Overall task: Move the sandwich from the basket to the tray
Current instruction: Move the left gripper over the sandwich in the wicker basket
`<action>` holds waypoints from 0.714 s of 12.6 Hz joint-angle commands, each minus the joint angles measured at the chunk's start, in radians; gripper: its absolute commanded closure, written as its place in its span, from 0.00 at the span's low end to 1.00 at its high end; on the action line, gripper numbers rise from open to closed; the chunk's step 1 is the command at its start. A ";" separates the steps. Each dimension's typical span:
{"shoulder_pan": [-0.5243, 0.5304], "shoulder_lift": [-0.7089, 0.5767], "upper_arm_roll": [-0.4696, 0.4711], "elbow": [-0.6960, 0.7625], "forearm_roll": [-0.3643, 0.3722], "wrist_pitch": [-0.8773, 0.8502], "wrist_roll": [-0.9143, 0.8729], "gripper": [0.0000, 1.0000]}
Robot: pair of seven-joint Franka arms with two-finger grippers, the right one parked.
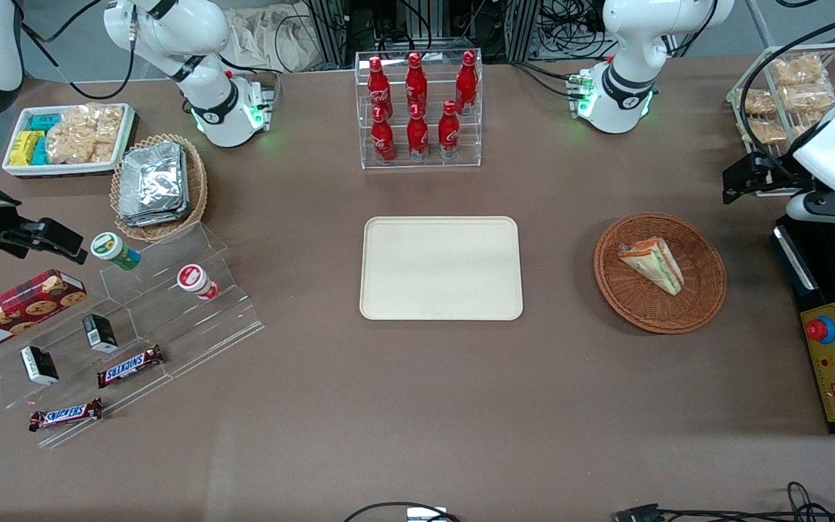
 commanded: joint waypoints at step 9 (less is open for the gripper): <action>-0.002 -0.016 0.028 -0.109 -0.002 0.039 -0.077 0.00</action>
